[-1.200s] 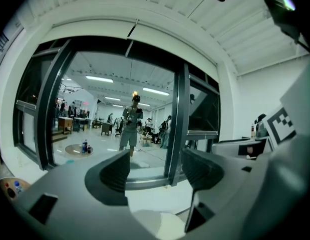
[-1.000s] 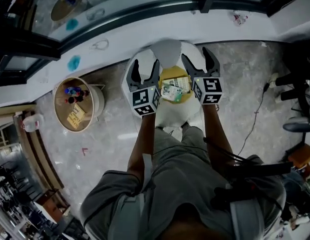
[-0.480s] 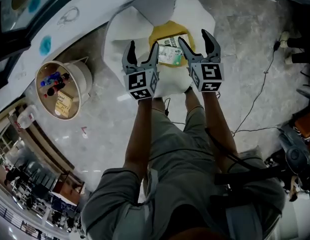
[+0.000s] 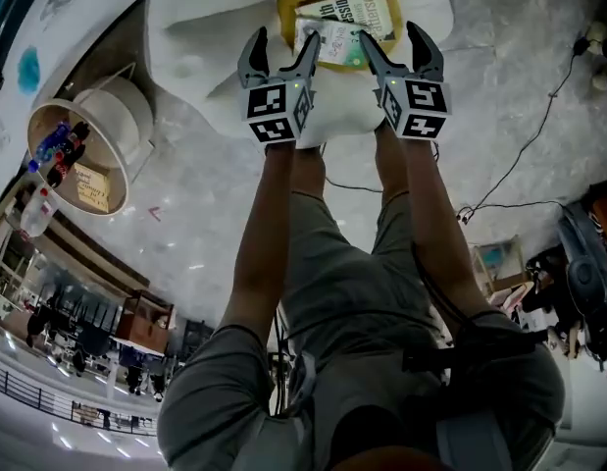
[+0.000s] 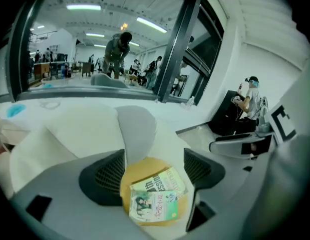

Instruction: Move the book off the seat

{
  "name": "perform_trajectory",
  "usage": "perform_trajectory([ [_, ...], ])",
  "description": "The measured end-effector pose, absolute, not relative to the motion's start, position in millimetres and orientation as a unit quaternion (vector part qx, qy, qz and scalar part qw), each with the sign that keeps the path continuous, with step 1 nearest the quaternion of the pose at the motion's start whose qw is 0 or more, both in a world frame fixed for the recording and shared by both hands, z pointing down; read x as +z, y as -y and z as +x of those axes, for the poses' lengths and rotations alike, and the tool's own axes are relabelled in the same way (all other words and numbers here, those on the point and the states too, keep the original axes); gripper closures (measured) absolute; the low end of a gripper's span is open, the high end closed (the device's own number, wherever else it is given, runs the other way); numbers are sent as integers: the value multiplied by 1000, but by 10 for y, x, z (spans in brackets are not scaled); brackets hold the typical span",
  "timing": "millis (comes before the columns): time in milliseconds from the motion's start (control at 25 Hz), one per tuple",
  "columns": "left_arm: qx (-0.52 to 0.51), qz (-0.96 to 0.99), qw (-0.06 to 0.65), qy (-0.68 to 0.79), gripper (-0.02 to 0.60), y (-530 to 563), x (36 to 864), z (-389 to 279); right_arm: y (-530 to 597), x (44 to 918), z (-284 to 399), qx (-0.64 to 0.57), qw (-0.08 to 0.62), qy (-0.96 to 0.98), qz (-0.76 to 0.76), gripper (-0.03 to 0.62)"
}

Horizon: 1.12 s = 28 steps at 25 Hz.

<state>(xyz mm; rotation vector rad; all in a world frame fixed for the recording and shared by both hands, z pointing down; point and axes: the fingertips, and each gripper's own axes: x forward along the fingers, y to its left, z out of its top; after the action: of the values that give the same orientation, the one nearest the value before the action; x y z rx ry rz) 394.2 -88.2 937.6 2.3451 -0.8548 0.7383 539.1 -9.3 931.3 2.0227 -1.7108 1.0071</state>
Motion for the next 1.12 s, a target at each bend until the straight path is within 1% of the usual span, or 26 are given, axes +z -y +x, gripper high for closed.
perform_trajectory([
  [280, 321, 846, 319, 282, 210, 460, 10646, 3950, -259, 10462, 5220, 413, 169, 568, 692, 237],
  [440, 345, 836, 340, 258, 202, 283, 11184, 3926, -430, 11010, 5095, 451, 169, 554, 679, 237],
  [640, 360, 826, 363, 237, 192, 186, 11687, 3887, -618, 11565, 4927, 486, 195, 545, 654, 237],
  [920, 422, 801, 370, 209, 158, 56, 12300, 3826, -863, 12203, 4856, 529, 231, 543, 610, 235],
  [1120, 451, 780, 390, 190, 149, -60, 12496, 3750, -1060, 12581, 4689, 578, 240, 525, 577, 235],
])
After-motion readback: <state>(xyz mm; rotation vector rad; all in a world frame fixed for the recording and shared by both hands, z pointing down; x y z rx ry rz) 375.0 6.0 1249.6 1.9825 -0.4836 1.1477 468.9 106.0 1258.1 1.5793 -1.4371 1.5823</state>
